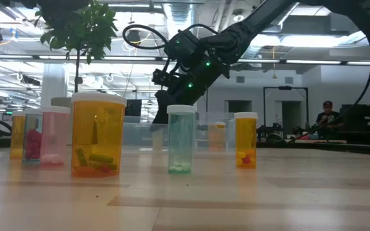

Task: Pick and place medicine bottles into bin by pill shape (circle, oval)
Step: Put the yellow tablet bottle into the left transparent bin

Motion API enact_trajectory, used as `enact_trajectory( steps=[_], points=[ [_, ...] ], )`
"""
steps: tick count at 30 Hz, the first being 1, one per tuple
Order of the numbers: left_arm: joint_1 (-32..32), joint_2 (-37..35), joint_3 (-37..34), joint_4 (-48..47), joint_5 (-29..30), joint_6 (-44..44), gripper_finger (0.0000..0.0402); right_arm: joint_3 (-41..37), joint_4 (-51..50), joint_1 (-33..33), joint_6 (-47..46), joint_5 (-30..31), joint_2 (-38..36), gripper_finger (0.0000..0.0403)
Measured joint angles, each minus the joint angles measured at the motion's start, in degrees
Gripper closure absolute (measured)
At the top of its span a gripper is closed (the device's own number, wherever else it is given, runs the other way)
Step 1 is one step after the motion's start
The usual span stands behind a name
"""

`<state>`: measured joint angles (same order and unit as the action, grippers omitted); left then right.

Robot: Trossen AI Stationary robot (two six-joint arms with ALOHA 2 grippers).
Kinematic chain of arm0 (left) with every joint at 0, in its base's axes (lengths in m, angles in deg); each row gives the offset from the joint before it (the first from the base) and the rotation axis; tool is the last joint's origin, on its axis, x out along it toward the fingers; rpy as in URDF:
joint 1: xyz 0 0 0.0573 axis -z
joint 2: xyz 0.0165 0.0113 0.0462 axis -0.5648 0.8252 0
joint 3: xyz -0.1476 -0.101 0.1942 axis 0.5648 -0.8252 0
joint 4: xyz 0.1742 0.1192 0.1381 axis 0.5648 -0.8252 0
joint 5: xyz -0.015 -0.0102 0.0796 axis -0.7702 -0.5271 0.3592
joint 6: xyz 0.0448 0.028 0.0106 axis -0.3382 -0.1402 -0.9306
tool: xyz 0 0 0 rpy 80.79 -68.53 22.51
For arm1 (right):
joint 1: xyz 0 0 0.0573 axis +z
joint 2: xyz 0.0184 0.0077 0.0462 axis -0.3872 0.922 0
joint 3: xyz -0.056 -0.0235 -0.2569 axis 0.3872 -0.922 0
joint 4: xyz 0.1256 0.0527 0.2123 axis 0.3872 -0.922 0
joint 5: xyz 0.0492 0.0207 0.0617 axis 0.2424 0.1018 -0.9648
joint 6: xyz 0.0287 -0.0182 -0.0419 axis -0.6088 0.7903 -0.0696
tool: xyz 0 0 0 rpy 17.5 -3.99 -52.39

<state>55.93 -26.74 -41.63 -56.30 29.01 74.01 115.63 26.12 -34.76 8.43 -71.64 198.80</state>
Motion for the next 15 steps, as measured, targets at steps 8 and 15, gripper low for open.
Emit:
enact_trajectory(
  steps=[8, 15],
  points=[
    [0.0, -0.02, 0.0, -0.25, 0.04, 0.92, 0.0162, 0.64, -0.35, 0.89, 0.62, -0.03, -0.68, 0.0199],
    [0.0, 0.0, 0.0, -0.35, 0.26, 0.92, 0.0162, 3.41, -4.51, 1.57, 2.17, -0.05, -1.6, 0.0203]
  ],
)
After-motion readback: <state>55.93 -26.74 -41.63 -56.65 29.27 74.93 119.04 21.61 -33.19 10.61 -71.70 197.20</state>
